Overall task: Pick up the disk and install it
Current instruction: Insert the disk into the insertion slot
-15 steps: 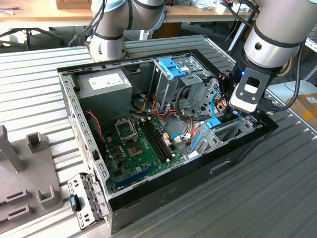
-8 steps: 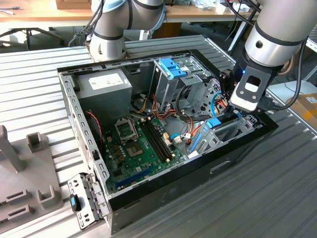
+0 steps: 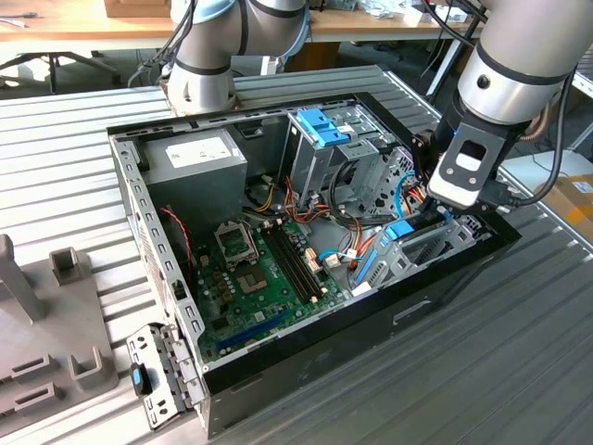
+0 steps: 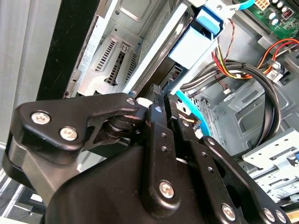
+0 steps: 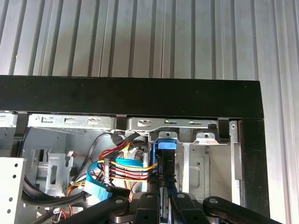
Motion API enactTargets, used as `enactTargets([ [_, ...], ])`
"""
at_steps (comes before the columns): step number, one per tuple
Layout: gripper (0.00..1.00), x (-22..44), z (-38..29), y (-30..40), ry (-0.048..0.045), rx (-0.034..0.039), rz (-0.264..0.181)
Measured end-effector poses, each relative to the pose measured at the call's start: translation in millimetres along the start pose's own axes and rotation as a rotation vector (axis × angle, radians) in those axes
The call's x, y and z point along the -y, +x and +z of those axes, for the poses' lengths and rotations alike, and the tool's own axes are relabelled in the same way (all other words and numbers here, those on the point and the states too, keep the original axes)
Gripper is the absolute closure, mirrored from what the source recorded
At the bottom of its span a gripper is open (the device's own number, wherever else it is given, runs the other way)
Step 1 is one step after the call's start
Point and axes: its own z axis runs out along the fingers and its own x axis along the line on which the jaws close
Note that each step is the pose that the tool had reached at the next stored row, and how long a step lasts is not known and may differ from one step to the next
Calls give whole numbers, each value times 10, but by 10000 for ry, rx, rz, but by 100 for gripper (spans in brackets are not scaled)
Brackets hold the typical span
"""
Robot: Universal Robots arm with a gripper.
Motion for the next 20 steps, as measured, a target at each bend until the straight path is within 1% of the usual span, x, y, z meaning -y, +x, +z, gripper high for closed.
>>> enactTargets([
  [5, 84, 1, 1, 0, -4, 24, 126],
  [8, 84, 1, 2, 0, -7, 52, 270],
  [11, 84, 1, 2, 4, -8, 62, 313],
  [17, 84, 4, 16, 46, -12, 89, 451],
  [20, 84, 3, 19, 81, -13, 95, 485],
])
